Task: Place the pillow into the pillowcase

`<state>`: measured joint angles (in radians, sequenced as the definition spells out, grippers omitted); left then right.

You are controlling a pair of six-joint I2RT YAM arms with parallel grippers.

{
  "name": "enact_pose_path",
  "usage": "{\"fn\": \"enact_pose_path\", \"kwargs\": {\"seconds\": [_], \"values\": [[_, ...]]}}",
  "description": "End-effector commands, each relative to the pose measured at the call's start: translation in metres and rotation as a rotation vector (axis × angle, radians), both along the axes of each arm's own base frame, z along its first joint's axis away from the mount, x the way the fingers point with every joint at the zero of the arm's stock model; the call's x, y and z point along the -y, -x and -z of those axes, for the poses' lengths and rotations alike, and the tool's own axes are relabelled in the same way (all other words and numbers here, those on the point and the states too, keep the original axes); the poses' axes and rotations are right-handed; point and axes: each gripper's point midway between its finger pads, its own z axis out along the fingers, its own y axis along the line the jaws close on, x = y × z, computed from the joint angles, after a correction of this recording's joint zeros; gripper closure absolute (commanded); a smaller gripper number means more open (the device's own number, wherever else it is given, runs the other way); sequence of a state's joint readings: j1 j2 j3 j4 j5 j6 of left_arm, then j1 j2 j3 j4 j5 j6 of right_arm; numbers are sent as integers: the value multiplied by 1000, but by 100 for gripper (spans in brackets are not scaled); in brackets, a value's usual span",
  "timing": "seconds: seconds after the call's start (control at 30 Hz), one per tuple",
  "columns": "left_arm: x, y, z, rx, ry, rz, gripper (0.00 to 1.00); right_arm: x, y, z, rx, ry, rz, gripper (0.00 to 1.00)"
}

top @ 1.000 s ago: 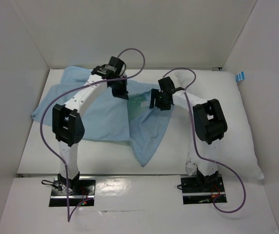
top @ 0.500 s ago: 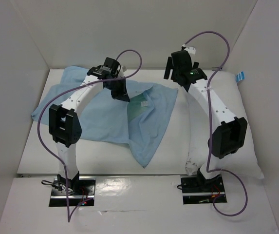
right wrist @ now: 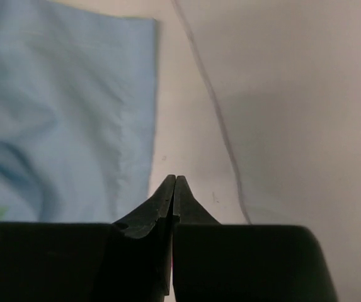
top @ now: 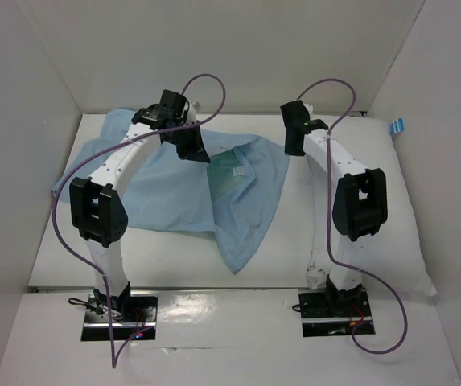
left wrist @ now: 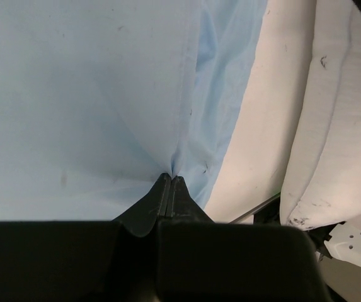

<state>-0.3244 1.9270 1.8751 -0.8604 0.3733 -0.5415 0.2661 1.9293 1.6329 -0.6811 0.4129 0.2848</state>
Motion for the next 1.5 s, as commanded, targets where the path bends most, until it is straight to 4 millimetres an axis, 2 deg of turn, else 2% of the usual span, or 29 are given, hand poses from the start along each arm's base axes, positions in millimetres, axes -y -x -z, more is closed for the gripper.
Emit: {"fn": "enact_pose_path", "kwargs": {"seconds": [0.0, 0.07, 0.1, 0.13, 0.2, 0.23, 0.3, 0.33, 0.4, 0.43, 0.47, 0.53, 0.6, 0.7, 0.77, 0.8, 0.87, 0.9, 0.97, 1.03, 1.07, 1.1, 1.13, 1.23, 1.27, 1.33, 1.37, 1.43, 1.47], "values": [[-6, 1, -29, 69, 44, 12, 100, -43, -16, -127, 311, -156, -228, 100], [-6, 5, -28, 56, 49, 18, 100, -56, -9, -155, 370, -194, -333, 100], [-11, 3, -32, 65, 52, 5, 100, -65, 0, -157, 366, -213, -380, 100], [-16, 0, -32, 66, 51, -6, 100, -78, 15, -177, 402, -247, -447, 100], [-17, 1, -34, 61, 69, -2, 100, -96, 35, -191, 422, -265, -547, 100], [-20, -1, -34, 61, 69, -11, 100, -100, 53, -200, 439, -285, -581, 100], [-19, -1, -35, 59, 76, -6, 100, -120, 78, -205, 441, -322, -676, 100], [-24, -3, -35, 59, 75, -18, 100, -123, 95, -205, 434, -331, -715, 100], [-27, -3, -32, 48, 83, -20, 100, -121, 106, -200, 408, -316, -686, 100], [-25, -2, -33, 46, 90, -15, 100, -104, 107, -182, 343, -258, -580, 98], [-25, -2, -33, 46, 90, -15, 100, -90, 104, -176, 320, -207, -502, 87], [-24, -1, -34, 44, 98, -9, 100, -61, 97, -163, 278, -120, -316, 45], [-24, -1, -34, 44, 98, -9, 100, -25, 84, -149, 219, 24, -139, 12], [-23, -1, -31, 32, 104, -3, 100, 18, 57, -124, 141, 127, 69, 5], [-23, -1, -31, 32, 104, -3, 100, 38, 43, -111, 128, 177, 144, 3], [-23, 1, -28, 23, 102, -4, 100, 41, 26, -95, 116, 190, 163, 2], [-23, 1, -21, 6, 98, -4, 100, 54, 9, -76, 94, 209, 186, 2], [-23, 1, -21, 5, 98, -4, 100, 51, -5, -56, 65, 219, 183, 2], [-23, 3, -17, -6, 95, -5, 100, 61, -19, -39, 51, 274, 208, 4], [-24, 2, -13, -6, 87, -10, 100, 64, -33, -11, -9, 305, 198, 24], [-25, 3, -9, -16, 85, -11, 100, 66, -37, -3, -26, 307, 192, 39], [-25, 3, -9, -16, 85, -11, 100, 64, -42, 0, -26, 299, 187, 64], [-26, 3, -12, -5, 80, -15, 100, 63, -42, 2, -37, 295, 181, 100], [-28, 5, -13, -2, 71, -21, 100, 37, -42, -24, 43, 227, 103, 100], [-28, 5, -13, -1, 71, -21, 100, 20, -38, -48, 118, 148, 49, 100], [-29, 2, -16, 16, 63, -19, 100, 3, -31, -77, 195, 65, -32, 100], [-28, 3, -16, 14, 72, -13, 100, -7, -20, -105, 271, -4, -90, 100], [-28, 2, -20, 23, 74, -13, 100, -19, -4, -130, 334, -58, -158, 100], [-31, 0, -20, 23, 74, -22, 100, -27, 12, -149, 376, -110, -219, 100]]}}
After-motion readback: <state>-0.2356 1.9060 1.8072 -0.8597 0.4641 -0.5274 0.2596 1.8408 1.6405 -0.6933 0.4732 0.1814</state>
